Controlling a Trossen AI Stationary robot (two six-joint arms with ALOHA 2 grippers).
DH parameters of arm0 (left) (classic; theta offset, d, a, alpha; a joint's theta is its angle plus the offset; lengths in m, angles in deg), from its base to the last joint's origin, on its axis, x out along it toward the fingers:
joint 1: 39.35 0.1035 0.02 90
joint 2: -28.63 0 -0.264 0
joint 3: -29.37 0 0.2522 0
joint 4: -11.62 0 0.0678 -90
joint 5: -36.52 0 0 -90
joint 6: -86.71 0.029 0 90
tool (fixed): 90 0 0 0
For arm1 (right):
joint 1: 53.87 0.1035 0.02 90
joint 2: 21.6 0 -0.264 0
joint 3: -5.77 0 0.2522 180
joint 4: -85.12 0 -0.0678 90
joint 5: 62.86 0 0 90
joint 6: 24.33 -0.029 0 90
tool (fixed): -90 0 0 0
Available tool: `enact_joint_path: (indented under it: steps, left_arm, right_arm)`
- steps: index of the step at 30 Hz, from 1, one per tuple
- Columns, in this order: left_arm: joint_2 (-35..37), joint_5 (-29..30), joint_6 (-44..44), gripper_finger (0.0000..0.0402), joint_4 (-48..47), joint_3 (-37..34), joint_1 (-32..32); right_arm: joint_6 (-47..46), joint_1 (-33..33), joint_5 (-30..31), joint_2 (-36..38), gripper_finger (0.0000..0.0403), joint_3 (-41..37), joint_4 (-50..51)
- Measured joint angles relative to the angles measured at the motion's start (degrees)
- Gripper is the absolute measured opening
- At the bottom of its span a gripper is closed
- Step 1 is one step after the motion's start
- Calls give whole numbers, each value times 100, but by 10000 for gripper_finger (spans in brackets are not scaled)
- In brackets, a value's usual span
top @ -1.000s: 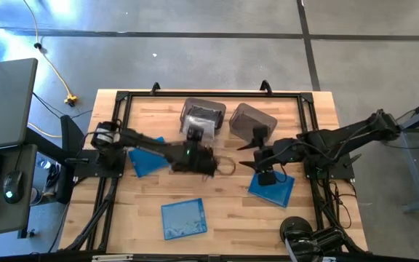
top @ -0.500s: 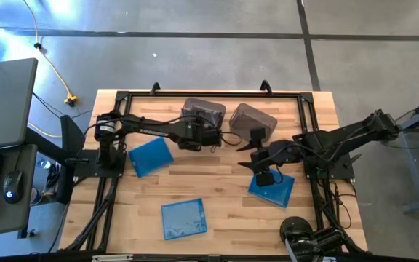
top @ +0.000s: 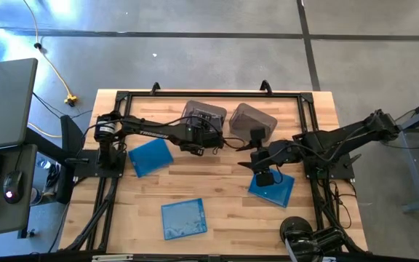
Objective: Pick & place jewel cases by type
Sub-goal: Put the black CD case into the left black bin, then put the top left blue CD case into the right black bin
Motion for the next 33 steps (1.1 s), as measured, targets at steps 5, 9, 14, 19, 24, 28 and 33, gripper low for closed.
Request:
enact_joint_path:
  steps: [5,9,14,19,24,28,33]
  left_arm:
    - [0,-73,213,37,-63,0,2]
    - [-9,-241,233,66,-92,0,2]
    - [-15,-303,231,126,-104,-4,-3]
    - [-17,24,37,175,-76,-4,-3]
    - [-17,185,-486,190,-156,-6,-87]
    - [-22,785,-533,181,-1009,201,-389]
    - [-22,1207,-1606,173,-2977,897,-788]
  right_arm:
    - [-2,0,-3,1,204,0,0]
    - [-2,0,-35,1,204,0,0]
    - [-62,0,-62,0,204,0,-1]
    - [-148,0,-65,2,204,0,2]
    - [-149,2,-66,2,204,0,9]
    - [-149,1,-65,0,204,0,13]
    - [-180,2,-53,0,204,0,15]
